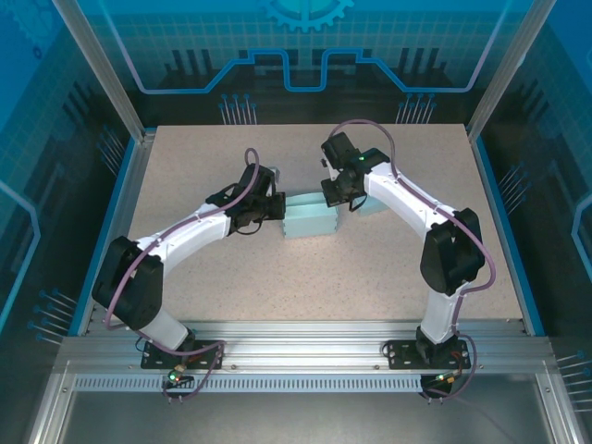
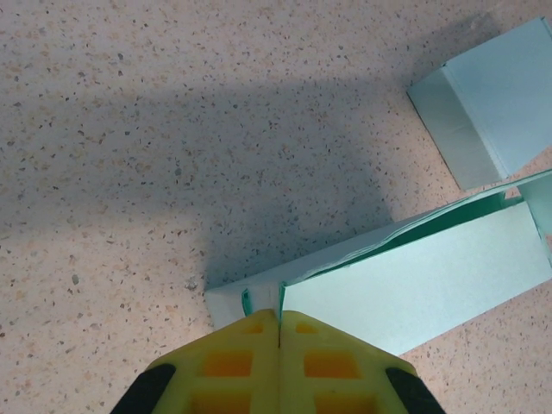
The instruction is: Fold the paper box
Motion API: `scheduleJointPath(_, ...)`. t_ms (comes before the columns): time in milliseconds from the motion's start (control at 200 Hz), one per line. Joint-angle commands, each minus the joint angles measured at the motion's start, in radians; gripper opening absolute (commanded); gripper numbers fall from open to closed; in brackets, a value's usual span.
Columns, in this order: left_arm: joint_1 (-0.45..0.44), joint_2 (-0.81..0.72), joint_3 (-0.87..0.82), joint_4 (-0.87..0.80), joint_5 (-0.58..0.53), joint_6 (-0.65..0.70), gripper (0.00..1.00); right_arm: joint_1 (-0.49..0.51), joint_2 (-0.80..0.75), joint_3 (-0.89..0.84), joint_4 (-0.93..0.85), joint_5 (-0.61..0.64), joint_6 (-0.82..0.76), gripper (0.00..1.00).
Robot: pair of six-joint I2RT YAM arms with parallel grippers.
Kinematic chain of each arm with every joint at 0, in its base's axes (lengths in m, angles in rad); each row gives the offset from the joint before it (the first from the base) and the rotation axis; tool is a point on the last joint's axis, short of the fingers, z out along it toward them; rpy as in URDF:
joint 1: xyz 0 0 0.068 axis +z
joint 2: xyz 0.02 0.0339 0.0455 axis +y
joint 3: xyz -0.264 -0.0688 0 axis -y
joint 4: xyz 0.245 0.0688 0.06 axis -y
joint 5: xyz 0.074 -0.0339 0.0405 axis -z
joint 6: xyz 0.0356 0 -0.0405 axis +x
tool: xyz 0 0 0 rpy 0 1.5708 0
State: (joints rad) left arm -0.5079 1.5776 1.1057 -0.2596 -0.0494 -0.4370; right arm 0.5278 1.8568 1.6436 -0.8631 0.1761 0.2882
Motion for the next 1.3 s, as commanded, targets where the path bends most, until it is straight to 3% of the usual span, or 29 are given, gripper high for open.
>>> scheduleJointPath(0, -0.029, 0.033, -0.035, 0.077, 0.078, -0.028, 0.00, 0.052, -0.019, -0.019, 0.015, -0.119, 0.010, 0.00)
scheduleJointPath(730, -0.060, 0.021, -0.133, 0.161, -0.050, -0.041, 0.00, 0.081, -0.046, -0.081, 0.046, -0.084, 0.026, 0.00)
scheduleJointPath(1060, -0.061, 0.034, -0.052, 0.205, -0.115, 0.028, 0.00, 0.081, -0.010, -0.014, 0.056, -0.058, -0.010, 0.00)
scheduleJointPath(1291, -0.057, 0.077, -0.005, 0.327, -0.221, 0.119, 0.00, 0.080, 0.045, 0.068, 0.120, -0.016, -0.054, 0.00)
